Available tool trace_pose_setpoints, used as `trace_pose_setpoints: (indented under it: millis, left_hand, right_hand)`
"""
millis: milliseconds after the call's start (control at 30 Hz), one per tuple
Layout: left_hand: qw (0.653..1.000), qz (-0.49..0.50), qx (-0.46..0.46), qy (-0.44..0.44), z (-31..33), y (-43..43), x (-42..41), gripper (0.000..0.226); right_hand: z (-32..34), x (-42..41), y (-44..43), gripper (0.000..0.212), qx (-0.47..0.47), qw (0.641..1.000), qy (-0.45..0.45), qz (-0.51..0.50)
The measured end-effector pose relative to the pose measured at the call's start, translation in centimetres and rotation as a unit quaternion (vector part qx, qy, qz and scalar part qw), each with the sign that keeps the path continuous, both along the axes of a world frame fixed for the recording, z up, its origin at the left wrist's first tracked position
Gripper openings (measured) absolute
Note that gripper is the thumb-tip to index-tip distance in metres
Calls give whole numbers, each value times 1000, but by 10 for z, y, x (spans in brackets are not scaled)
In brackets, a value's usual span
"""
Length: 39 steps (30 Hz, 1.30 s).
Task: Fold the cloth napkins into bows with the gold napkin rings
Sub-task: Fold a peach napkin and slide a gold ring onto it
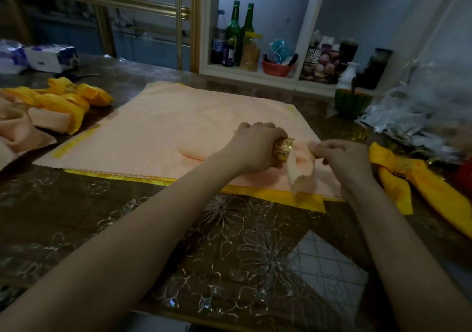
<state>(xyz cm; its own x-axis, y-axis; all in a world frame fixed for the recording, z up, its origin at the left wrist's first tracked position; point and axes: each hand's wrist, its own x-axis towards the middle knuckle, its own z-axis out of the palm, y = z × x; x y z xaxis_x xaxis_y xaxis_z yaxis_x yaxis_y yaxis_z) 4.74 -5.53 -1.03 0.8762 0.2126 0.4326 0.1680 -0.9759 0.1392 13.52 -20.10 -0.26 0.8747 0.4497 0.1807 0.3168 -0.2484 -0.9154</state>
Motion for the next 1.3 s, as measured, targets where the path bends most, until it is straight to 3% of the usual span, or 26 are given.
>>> trace_pose_setpoints:
  millis: [100, 167, 233, 400, 600, 800, 1100, 1167, 1234, 1300]
  left_hand:
    - [1000, 3, -4, -2, -1, 0, 1, 49]
    - [1000, 10, 9, 1, -3, -2, 2, 51]
    - [999, 18, 30, 2, -6, -5, 2, 52]
    - [999, 17, 46, -23, -8, -9, 2, 51]
    - [999, 3, 51, 14, -11, -10, 3, 50]
    - [999, 9, 29, 37, -9, -9, 1, 50]
    - [1000, 11, -25, 2, -4, -11, 1, 52]
    - [999, 9, -30, -6, -5, -13, 1, 51]
    - [999, 17, -21, -28, -5, -14, 1, 51]
    - [997, 31, 8, -67, -4, -13, 0, 51]
  right_hand:
    - [-3, 0, 2, 9, -8, 1000, 13, 13]
    - [-3, 0, 4, 10, 6, 997, 77, 24]
    - [-2, -3, 5, 18, -6, 990, 132, 50]
    - [-3, -11, 6, 35, -64, 979, 159, 107]
    - [0, -10, 1, 15, -92, 987, 94, 95]
    - [-5, -3, 5, 14, -174, 979, -89, 60]
    - [-11, 9, 2, 41, -48, 989, -141, -1]
    - [-11, 9, 3, 40, 8, 995, -99, -13]
    - [-9, 6, 3, 39, 108, 993, 40, -32]
    - [-8, 2, 5, 29, 179, 966, 188, -11]
